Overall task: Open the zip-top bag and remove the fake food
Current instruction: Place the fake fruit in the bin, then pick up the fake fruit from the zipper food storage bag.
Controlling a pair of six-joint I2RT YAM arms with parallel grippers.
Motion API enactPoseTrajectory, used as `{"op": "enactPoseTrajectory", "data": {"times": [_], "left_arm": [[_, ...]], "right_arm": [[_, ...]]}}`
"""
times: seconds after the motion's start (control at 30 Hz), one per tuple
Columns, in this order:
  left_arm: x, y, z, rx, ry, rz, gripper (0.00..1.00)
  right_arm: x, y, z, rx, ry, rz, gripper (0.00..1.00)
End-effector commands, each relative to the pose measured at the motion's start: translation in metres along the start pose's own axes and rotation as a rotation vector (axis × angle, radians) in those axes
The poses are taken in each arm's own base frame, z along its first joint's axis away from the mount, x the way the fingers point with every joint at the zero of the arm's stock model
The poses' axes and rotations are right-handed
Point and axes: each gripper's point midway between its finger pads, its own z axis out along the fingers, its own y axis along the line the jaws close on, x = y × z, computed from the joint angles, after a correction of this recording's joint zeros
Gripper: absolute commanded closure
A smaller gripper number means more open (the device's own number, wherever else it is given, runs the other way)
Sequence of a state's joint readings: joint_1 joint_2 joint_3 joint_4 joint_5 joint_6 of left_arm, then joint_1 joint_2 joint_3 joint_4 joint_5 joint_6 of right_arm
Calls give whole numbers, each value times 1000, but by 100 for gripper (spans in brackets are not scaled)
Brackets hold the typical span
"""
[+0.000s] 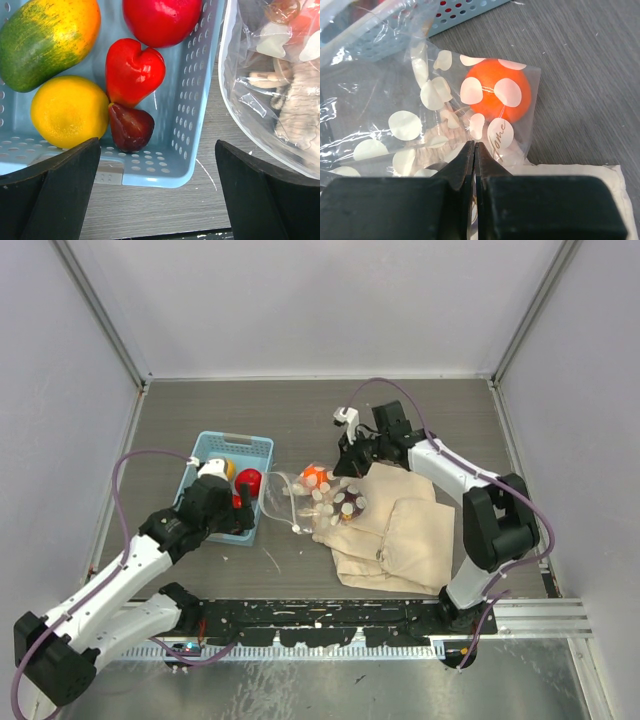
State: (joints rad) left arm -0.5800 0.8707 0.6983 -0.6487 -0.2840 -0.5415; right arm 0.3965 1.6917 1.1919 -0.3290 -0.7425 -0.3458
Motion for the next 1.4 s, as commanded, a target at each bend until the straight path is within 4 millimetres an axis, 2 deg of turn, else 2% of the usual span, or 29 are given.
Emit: {"op": "enactPoseTrajectory", "data": {"times": [0.0, 0.17, 0.27, 0.37, 0.47, 0.57, 0.67, 0.87, 1.07, 1.17, 1.23, 1.27, 1.37], "left_arm": [[-18, -12, -9, 73, -74, -38, 2], [-26, -48, -22, 299, -131, -57, 2], [-33, -75, -33, 468, -173, -83, 1], [-38, -90, -42, 565, -197, -105, 5], [-40, -94, -42, 578, -197, -108, 11], [-40, -96, -39, 577, -180, -102, 28], [-38, -102, -35, 596, -156, -104, 35], [-37, -118, -25, 647, -122, -122, 36], [-37, -129, -14, 668, -87, -122, 36], [-35, -133, -8, 674, -64, -109, 36], [-33, -135, -5, 678, -53, -94, 36], [-33, -136, -3, 680, -50, -87, 36], [-30, -139, 2, 691, -38, -61, 36]], "right_arm": [[-38, 10, -25, 17, -114, -119, 91], [-50, 19, -41, 12, -176, -187, 81], [-51, 28, -47, -14, -197, -237, 80], [-50, 37, -52, -45, -215, -309, 79], [-45, 46, -54, -72, -234, -397, 72], [-40, 52, -57, -79, -260, -488, 66], [-34, 55, -56, -81, -279, -553, 61], [-29, 48, -51, -55, -286, -562, 56], [-26, 35, -48, -1, -253, -561, 55], [-15, 42, -52, -51, -193, -698, 49], [5, 48, -57, -109, -127, -817, 43], [11, 48, -60, -119, -107, -907, 38], [26, 47, -71, -144, -61, -1014, 31]]}}
